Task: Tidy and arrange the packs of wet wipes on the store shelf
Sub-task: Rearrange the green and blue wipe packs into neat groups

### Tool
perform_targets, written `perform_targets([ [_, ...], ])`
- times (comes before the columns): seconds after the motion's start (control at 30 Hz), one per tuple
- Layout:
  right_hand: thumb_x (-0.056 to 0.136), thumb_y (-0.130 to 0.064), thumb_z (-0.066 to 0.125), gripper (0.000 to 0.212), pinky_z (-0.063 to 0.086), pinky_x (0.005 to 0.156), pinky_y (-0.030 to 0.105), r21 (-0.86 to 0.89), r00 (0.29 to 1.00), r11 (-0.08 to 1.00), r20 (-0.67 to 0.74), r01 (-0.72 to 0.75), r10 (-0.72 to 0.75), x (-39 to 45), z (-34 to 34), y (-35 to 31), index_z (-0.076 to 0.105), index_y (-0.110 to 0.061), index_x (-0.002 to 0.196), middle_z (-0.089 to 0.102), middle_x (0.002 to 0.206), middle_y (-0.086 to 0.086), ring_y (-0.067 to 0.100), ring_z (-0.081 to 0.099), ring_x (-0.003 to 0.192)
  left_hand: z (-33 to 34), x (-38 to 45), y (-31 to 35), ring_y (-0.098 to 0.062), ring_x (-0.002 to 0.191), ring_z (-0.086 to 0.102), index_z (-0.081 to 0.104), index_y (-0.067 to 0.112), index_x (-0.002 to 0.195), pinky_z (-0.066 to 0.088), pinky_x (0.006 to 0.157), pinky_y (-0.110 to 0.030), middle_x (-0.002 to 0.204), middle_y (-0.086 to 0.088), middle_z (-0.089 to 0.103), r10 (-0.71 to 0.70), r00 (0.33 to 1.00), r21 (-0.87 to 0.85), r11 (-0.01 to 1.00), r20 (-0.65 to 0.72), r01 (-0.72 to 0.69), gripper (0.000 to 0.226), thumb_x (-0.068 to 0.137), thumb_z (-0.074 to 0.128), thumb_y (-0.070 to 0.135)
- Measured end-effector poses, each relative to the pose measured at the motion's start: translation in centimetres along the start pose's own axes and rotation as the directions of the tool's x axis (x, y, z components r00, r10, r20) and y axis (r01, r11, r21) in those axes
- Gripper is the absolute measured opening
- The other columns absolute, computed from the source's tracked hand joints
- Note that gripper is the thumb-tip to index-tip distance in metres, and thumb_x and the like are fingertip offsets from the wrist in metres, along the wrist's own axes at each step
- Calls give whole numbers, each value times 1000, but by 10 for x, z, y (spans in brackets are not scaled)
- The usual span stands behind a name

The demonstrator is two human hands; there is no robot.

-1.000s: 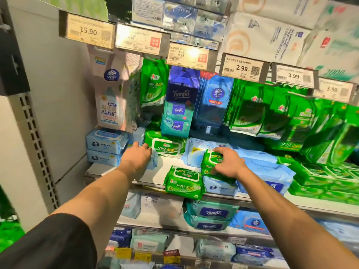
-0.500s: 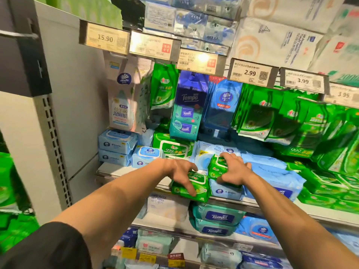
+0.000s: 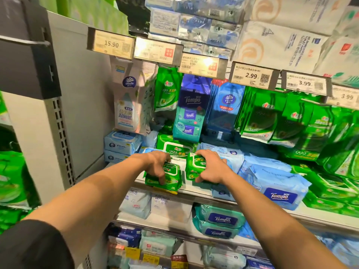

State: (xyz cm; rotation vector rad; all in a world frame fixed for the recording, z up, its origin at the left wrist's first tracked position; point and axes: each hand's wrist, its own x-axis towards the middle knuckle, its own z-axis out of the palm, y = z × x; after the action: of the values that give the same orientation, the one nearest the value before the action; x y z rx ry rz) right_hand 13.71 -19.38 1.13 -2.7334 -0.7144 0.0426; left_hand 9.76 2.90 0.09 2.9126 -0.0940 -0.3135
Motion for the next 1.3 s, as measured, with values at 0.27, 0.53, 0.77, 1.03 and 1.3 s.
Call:
perform_targets([
  [0.27, 57, -35, 92, 104, 36, 107, 52, -100, 987, 995, 159, 7, 9, 11, 28, -18, 37, -25, 145, 42, 147, 3, 27, 41, 134, 6, -20, -45, -27, 114, 47, 52, 28, 133, 42, 102, -42, 119, -6, 57, -11, 997, -19, 1000, -80, 10, 87, 54, 76, 57],
  [0.53, 63, -37, 88, 100, 33, 110, 50, -59, 982, 998, 191, 24, -12, 10, 39, -12, 34, -25, 146, 37, 149, 2, 25, 37, 135, 15, -20, -42, -28, 123, 31, 44, 22, 143, 30, 111, -44, 134, -4, 37, 26, 991, -76, 996, -135, -37, 85, 68, 80, 42],
  [0.77, 69, -36, 83, 109, 21, 118, 49, -96, 962, 990, 262, 104, -76, 0, 26, 17, 16, -26, 155, 17, 161, -1, 21, 11, 148, 11, -11, -32, -28, 128, 29, 43, 22, 142, 31, 112, -49, 137, -1, 38, 97, 992, -48, 994, -76, -101, 87, 66, 77, 45],
  [1.03, 72, -24, 68, 100, 29, 116, 42, -286, 938, 948, 269, -137, 217, -22, -8, 92, 12, -18, 155, 25, 156, 10, 30, 27, 143, 15, -10, -36, -31, 129, 29, 38, 21, 145, 31, 111, -48, 137, -9, 36, 24, 992, -64, 997, -124, -32, 87, 71, 73, 50],
  [1.3, 74, -30, 79, 106, 24, 117, 37, -188, 960, 973, 218, -136, 176, -23, 7, 100, 14, -16, 156, 19, 159, 6, 30, 20, 145, 31, -16, -50, -27, 126, 26, 33, 28, 146, 28, 113, -48, 128, -5, 32, -6, 987, -25, 1000, -159, 2, 94, 69, 75, 59],
])
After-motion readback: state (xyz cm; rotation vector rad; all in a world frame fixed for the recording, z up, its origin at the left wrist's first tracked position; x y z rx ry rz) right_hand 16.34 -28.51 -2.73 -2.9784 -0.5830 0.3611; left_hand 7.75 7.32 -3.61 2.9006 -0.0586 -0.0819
